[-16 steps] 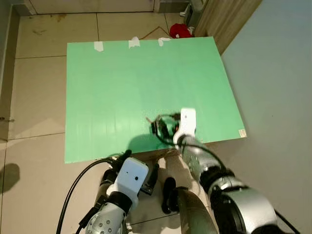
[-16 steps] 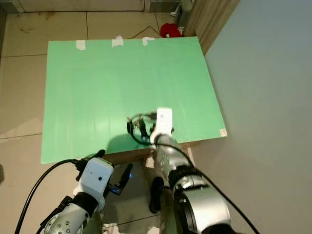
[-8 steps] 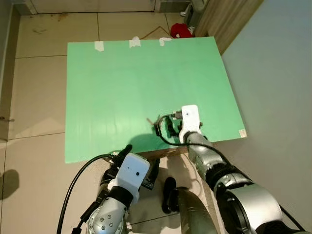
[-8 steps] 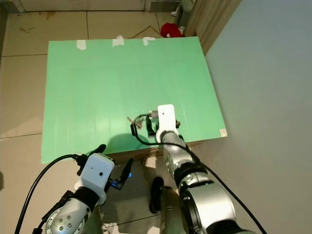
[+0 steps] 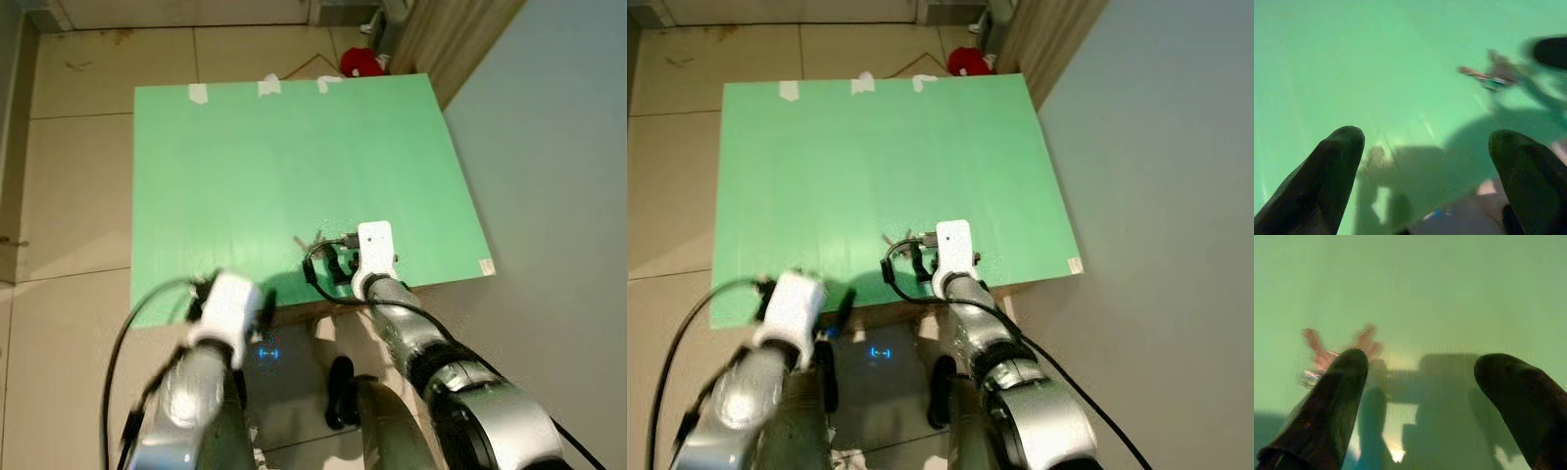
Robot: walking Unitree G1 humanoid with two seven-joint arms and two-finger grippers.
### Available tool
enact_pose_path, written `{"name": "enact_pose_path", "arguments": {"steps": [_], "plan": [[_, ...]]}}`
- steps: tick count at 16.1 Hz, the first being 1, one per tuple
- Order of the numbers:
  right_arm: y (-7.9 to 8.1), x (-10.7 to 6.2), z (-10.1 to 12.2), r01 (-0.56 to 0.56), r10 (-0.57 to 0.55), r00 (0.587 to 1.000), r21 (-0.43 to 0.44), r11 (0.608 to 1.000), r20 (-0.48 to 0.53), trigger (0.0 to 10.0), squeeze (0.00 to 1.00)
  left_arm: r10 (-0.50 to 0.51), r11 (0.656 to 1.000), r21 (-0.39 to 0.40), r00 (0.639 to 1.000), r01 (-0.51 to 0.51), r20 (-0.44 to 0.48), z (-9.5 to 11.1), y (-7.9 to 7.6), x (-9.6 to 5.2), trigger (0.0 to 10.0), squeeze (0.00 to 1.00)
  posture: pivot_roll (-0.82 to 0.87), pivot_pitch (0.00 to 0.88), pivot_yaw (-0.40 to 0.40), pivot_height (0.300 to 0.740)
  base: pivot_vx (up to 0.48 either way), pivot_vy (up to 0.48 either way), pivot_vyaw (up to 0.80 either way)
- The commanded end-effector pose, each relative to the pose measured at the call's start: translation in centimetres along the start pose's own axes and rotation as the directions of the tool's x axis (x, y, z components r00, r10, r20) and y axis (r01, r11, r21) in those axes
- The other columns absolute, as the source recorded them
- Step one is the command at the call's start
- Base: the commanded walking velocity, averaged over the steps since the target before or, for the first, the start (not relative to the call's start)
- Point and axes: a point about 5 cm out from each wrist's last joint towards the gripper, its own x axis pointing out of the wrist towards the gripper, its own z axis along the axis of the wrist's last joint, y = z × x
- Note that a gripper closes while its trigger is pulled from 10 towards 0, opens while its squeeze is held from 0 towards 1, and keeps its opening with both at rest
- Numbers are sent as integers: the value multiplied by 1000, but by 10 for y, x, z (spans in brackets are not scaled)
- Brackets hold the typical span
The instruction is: Hang keys on a hook
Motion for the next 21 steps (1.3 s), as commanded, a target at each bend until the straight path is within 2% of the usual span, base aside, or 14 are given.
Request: {"name": "enact_pose_path", "arguments": {"steps": [1, 2, 3, 4, 6, 9, 10, 11, 12, 13, 14, 17, 21], "plan": [[-19, -9, -15, 41, -42, 999, -36, 998, -24, 10000, 0, -24, 999, -49, 997, 20, -75, -17, -2, 1, 10000, 0, 150, 341, -141, 740, 0, 0, 0], [-43, -16, -20, 111, -114, 993, -104, 988, -21, 10000, 0, -42, 998, -44, 996, 39, -84, -20, 0, 10, 10000, 0, 107, 319, -133, 740, 0, 0, 0], [-67, -25, -24, 170, -174, 985, -134, 976, -21, 10000, 0, -71, 997, -20, 994, 70, -82, -21, 0, 20, 10000, 0, 77, 303, -128, 740, 0, 0, 0], [-85, -33, -25, 201, -204, 979, -142, 969, -7, 10000, 0, -99, 995, -5, 992, 99, -74, -21, -1, 29, 10000, 0, 51, 295, -120, 740, 0, 0, 0], [-102, -48, -25, 219, -215, 976, -145, 965, 45, 10000, 0, -130, 991, 35, 989, 133, -72, -22, -1, 43, 10000, 0, -32, 287, -104, 740, 0, 0, 0], [-97, -99, -30, 128, -120, 989, -101, 987, 81, 10000, 0, -114, 987, 106, 992, 119, -55, -17, 10, 65, 10000, 0, -142, 311, -107, 740, 0, 0, 0], [-95, -110, -31, 111, -104, 992, -91, 990, 73, 10000, 0, -114, 986, 118, 992, 119, -48, -15, 12, 68, 10000, 0, -162, 320, -111, 740, 0, 0, 0], [-88, -143, -35, 59, -58, 998, -49, 997, 38, 10000, 0, -111, 986, 122, 993, 116, -47, -14, 17, 77, 10000, 0, -198, 335, -118, 740, 0, 0, 0], [-85, -154, -37, 46, -46, 999, -14, 999, 20, 10000, 0, -115, 986, 117, 992, 120, -49, -14, 17, 79, 10000, 0, -222, 350, -126, 740, 0, 0, 0], [-76, -185, -36, 3, -2, 1000, 35, 999, -26, 10000, 0, -159, 982, 90, 986, 164, -53, -16, 12, 85, 10000, 0, -273, 377, -142, 740, 0, 0, 0], [-72, -200, -34, -14, 17, 999, 43, 999, -50, 10000, 0, -180, 980, 71, 982, 184, -62, -19, 9, 87, 10000, 0, -289, 385, -147, 740, 0, 0, 0], [-64, -223, -30, -35, 42, 994, 69, 997, -103, 10000, 0, -214, 973, 71, 974, 219, -72, -20, 1, 92, 10000, 0, -349, 407, -164, 740, 0, 0, 0], [-54, -230, -24, -29, 43, 989, 101, 994, -141, 10000, 0, -277, 954, 107, 960, 279, -38, -11, -11, 98, 10000, 0, -350, 402, -147, 740, 0, 0, 0]]}}
